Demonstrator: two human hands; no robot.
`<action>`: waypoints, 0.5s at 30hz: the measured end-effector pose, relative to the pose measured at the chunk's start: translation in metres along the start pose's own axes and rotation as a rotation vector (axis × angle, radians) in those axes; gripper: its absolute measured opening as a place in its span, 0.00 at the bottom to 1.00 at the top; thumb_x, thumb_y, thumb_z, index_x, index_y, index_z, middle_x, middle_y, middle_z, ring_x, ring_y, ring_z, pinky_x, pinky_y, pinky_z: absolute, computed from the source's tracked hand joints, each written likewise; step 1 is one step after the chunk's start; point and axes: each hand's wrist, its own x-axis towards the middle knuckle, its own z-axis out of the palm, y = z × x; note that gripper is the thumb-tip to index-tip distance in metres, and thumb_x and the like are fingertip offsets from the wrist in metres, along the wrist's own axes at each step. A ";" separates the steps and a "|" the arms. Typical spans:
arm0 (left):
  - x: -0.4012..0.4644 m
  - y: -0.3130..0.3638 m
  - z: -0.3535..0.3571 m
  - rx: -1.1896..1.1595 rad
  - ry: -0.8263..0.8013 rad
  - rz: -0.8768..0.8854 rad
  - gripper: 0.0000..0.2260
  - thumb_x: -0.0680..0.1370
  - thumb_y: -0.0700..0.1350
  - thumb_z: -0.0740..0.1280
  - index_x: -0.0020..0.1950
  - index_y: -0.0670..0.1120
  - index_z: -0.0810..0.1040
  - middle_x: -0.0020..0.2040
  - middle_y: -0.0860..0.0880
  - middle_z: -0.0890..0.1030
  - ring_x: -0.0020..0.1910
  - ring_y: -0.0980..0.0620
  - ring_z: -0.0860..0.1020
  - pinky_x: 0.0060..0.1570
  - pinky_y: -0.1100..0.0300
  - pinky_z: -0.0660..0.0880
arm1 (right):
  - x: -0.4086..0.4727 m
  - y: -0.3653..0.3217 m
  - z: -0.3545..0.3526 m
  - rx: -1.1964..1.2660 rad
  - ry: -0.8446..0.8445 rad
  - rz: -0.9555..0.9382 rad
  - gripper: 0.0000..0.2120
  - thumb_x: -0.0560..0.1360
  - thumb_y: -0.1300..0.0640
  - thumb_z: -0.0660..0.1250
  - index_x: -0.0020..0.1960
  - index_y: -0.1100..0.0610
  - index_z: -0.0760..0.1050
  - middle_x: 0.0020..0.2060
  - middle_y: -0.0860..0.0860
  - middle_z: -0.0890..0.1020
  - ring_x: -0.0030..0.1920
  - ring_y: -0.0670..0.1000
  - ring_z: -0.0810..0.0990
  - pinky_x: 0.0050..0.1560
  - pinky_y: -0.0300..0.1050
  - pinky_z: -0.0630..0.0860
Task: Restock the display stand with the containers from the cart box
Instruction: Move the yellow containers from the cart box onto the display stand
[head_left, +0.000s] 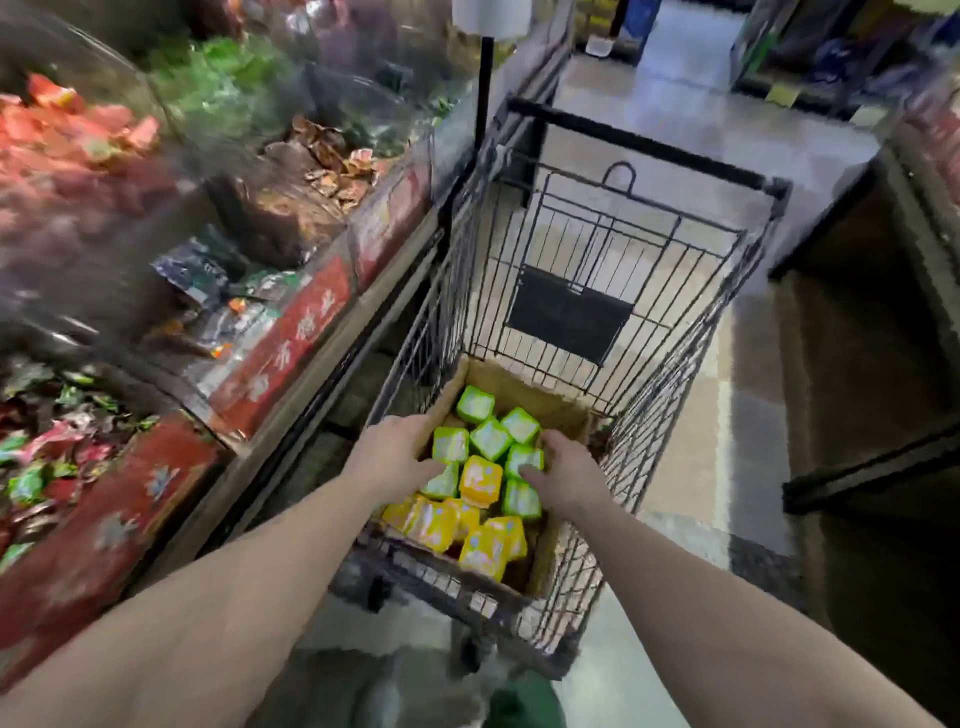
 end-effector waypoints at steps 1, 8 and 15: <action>0.008 0.000 0.008 -0.032 0.001 -0.047 0.27 0.73 0.54 0.69 0.69 0.46 0.71 0.65 0.42 0.75 0.65 0.42 0.72 0.62 0.52 0.70 | 0.016 0.006 0.002 -0.021 -0.047 -0.014 0.30 0.74 0.46 0.68 0.73 0.52 0.65 0.64 0.58 0.76 0.63 0.59 0.74 0.61 0.49 0.72; 0.058 -0.012 0.087 -0.251 -0.010 -0.360 0.28 0.64 0.58 0.69 0.63 0.53 0.75 0.58 0.47 0.79 0.60 0.45 0.76 0.57 0.53 0.73 | 0.107 0.045 0.027 -0.156 -0.304 -0.080 0.30 0.75 0.49 0.67 0.73 0.53 0.63 0.66 0.58 0.73 0.66 0.59 0.71 0.62 0.50 0.70; 0.098 -0.042 0.143 -0.291 -0.020 -0.514 0.33 0.70 0.53 0.74 0.73 0.52 0.66 0.67 0.43 0.73 0.67 0.45 0.69 0.64 0.57 0.66 | 0.157 0.066 0.100 -0.120 -0.490 -0.061 0.47 0.68 0.45 0.75 0.78 0.49 0.51 0.69 0.57 0.69 0.69 0.59 0.68 0.64 0.54 0.71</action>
